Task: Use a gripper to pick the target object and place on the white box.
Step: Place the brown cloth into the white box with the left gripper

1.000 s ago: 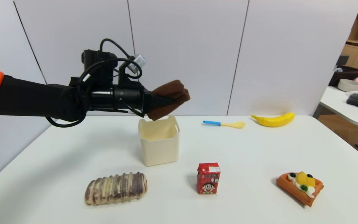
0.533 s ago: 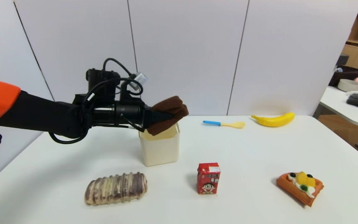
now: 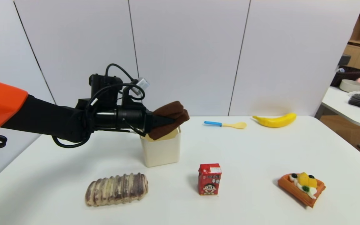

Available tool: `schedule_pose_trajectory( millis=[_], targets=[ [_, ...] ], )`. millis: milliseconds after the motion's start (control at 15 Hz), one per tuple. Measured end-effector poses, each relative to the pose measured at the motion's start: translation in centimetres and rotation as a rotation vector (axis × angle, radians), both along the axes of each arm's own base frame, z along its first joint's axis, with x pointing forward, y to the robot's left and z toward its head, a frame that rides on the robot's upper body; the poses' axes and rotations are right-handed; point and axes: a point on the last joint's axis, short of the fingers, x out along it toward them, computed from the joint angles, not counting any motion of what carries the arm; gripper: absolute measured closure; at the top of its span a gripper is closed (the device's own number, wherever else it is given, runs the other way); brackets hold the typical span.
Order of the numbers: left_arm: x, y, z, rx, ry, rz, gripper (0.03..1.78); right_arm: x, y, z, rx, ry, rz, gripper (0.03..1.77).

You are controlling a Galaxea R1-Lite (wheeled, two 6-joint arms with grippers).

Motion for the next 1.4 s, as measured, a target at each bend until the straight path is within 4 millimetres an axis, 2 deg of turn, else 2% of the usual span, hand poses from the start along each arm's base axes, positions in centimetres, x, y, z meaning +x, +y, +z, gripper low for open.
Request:
schedule_pose_trajectory(
  millis=[400,600,867,1200,1400],
  targets=[
    [0.0,0.0,-0.1,0.000,0.000,0.000,1.24,0.0,0.0,0.0,0.000,0.000,0.000,0.10],
    [0.0,0.0,-0.1,0.000,0.000,0.000,0.87,0.0,0.0,0.0,0.000,0.000,0.000,0.10],
    [0.0,0.0,0.0,-0.001,-0.006,-0.001,0.56,0.0,0.0,0.0,0.000,0.000,0.000,0.10],
    [0.0,0.0,0.3,-0.005,-0.015,0.000,0.35,0.0,0.0,0.0,0.000,0.000,0.000,0.10],
    [-0.3,0.2,1.8,-0.014,-0.044,0.002,0.27,0.0,0.0,0.0,0.000,0.000,0.000,0.10]
  ],
)
